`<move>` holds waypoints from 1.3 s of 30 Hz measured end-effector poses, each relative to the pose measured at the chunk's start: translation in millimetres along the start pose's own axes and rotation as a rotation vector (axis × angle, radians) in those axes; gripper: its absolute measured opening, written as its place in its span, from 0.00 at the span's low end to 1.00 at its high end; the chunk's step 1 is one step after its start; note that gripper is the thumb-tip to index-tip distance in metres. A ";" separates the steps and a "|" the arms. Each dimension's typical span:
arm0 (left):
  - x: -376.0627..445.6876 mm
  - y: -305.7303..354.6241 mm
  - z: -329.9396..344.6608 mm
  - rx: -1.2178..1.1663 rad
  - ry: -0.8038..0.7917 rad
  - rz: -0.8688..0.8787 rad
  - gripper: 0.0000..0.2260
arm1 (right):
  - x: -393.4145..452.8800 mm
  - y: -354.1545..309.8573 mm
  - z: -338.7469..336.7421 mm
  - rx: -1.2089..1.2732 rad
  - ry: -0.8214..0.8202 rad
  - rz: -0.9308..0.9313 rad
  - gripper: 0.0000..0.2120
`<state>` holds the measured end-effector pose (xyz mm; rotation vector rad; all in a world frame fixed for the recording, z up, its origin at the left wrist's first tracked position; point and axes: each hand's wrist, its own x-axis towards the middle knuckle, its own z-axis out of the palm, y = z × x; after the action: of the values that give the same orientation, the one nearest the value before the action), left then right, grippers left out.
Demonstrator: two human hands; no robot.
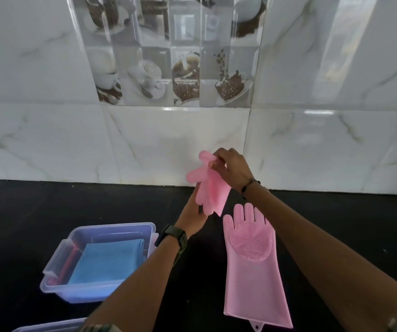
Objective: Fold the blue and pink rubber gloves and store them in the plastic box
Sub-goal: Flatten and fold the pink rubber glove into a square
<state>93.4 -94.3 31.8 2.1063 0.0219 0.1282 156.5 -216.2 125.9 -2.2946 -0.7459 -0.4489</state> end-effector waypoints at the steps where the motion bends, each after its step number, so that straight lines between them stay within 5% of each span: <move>1: -4.0 0.4 -1.1 0.034 -0.060 -0.054 0.17 | -3.7 -7.9 -9.7 0.016 -0.005 -0.014 0.10; 4: -11.4 11.1 -4.5 -0.035 -0.164 -0.013 0.20 | -15.4 -22.5 -37.9 0.036 0.046 -0.003 0.09; 8: -21.6 38.1 -6.7 -0.454 -0.079 0.120 0.05 | -35.0 -23.6 -67.2 0.027 0.082 0.126 0.08; 14: -27.5 49.2 -5.0 -0.850 -0.169 0.142 0.10 | -82.9 4.4 -101.0 0.286 0.149 0.449 0.15; 18: -12.3 49.4 18.2 -0.826 -0.177 0.052 0.08 | -100.7 32.1 -75.6 0.370 0.240 0.669 0.25; 23: -0.4 1.7 73.4 -0.793 -0.215 -0.338 0.07 | -133.6 91.8 -5.3 0.449 -0.102 1.046 0.20; 25: -4.8 -20.8 87.9 -0.793 -0.240 -0.437 0.08 | -145.1 105.8 6.0 0.699 -0.058 1.173 0.19; 27: -5.7 -30.6 90.1 -0.785 -0.250 -0.484 0.11 | -148.9 113.5 7.4 0.847 -0.022 1.198 0.15; 33: 15.1 -9.3 82.3 -0.719 -0.150 -0.351 0.11 | -123.8 118.1 2.5 0.622 0.021 1.020 0.16; 39: 12.4 -8.5 87.1 -0.675 -0.181 -0.592 0.08 | -123.3 124.2 15.4 0.578 0.040 1.131 0.11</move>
<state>114.8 -163.6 -18.8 1.3599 0.4295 -0.3647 139.4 -329.1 -7.7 -1.7712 0.4502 0.2319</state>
